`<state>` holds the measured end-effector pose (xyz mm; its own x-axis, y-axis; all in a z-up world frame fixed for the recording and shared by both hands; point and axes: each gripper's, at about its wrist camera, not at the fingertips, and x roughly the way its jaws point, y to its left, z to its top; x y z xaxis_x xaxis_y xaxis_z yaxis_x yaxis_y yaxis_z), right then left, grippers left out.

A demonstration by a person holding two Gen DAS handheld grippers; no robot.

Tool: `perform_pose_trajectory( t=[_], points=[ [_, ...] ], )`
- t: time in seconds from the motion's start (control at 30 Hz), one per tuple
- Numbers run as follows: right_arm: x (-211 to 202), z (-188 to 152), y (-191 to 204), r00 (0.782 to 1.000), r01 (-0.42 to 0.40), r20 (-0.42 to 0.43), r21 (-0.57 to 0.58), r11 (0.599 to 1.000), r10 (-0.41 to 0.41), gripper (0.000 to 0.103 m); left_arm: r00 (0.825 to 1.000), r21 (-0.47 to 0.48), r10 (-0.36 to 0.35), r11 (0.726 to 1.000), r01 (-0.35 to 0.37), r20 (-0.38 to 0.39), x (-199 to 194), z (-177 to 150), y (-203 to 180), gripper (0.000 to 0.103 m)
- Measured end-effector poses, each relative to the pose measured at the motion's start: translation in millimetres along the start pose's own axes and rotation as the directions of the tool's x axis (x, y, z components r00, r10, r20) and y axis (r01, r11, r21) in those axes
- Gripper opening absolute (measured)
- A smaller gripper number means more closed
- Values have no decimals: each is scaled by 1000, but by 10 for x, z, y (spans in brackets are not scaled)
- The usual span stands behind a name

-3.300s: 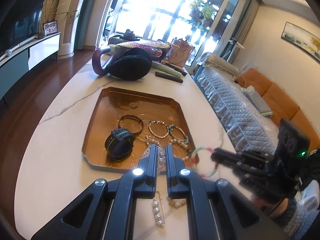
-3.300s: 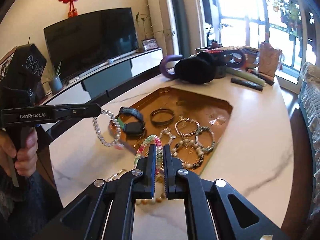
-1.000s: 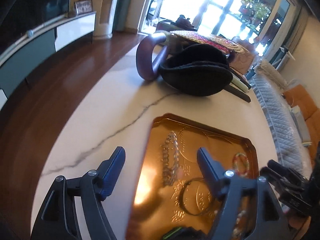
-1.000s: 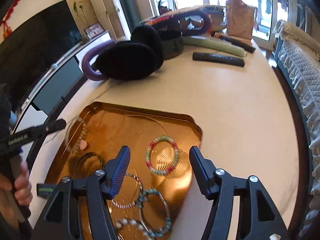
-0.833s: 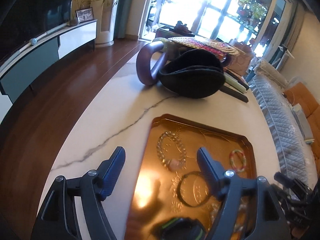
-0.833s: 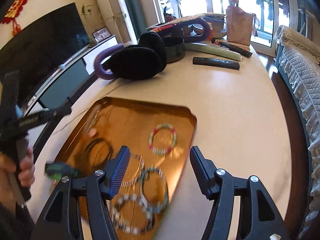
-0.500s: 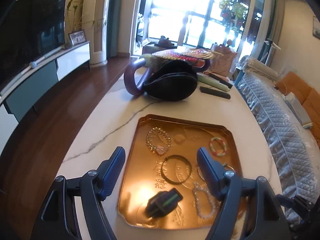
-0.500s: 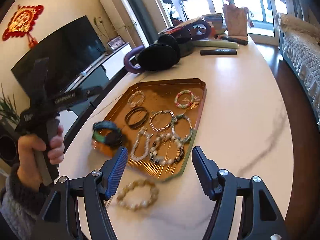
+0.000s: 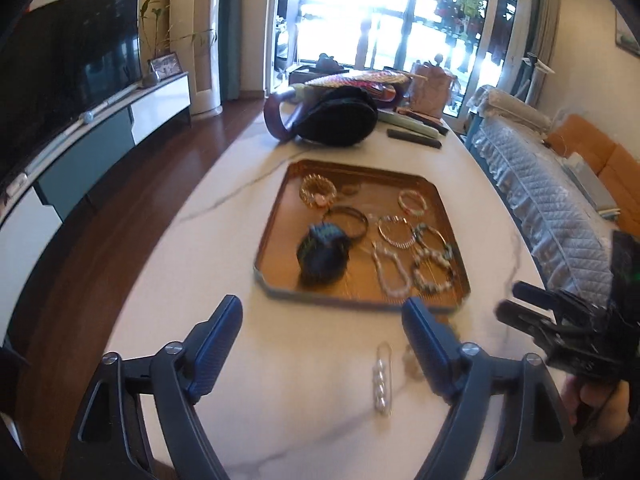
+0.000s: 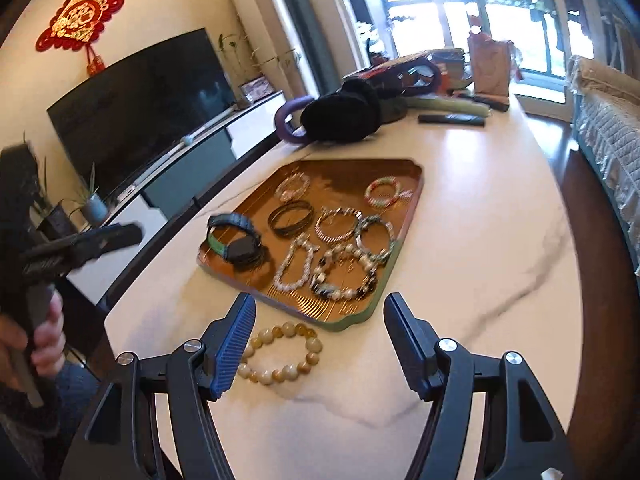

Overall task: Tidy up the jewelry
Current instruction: 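Grasp pearl safety-pin brooch with left tool while right tool grasps yellow jade bracelet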

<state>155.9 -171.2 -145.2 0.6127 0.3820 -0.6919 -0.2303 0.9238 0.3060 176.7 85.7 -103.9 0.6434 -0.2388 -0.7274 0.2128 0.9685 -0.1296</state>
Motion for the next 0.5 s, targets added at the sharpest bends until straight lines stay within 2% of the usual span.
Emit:
perform_pose_trajectory(
  t=[0.03,0.1,0.13,0.17,0.2,0.27,0.33,0.37,0.47,0.5],
  points=[
    [54,-26,10,1000,-4,-17,-5,1000,4,62,1000,3,-15,1000,15,-2,29,-57,-11,83],
    [169,-72,44,999,-2,-52,-22,1000,1,47,999,15,-42,999,42,-29,180,-181,-64,83],
    [209,-94,57,998,-3,-65,-30,1000,1,43,997,25,-56,998,57,-48,252,-240,-95,83],
    [261,-110,74,997,-3,-81,-38,999,0,41,994,34,-76,996,79,-72,341,-296,-138,79],
    [295,-125,86,996,-3,-89,-41,999,0,41,990,48,-98,993,103,-98,404,-334,-192,69],
    [323,-151,108,995,-8,-100,-42,999,3,40,983,101,-122,985,137,-137,483,-401,-291,57],
    [314,-172,143,995,-7,-100,-58,998,1,40,983,137,-111,982,131,-144,505,-468,-359,57],
    [308,-178,168,995,1,-97,-72,997,-8,39,981,149,-105,980,129,-162,556,-490,-383,53],
    [323,-192,230,995,27,-94,-116,993,-38,37,964,136,-127,977,162,-232,695,-547,-384,28],
    [338,-196,246,994,35,-96,-127,991,-47,35,963,139,-125,977,161,-240,716,-580,-381,24]
  ],
)
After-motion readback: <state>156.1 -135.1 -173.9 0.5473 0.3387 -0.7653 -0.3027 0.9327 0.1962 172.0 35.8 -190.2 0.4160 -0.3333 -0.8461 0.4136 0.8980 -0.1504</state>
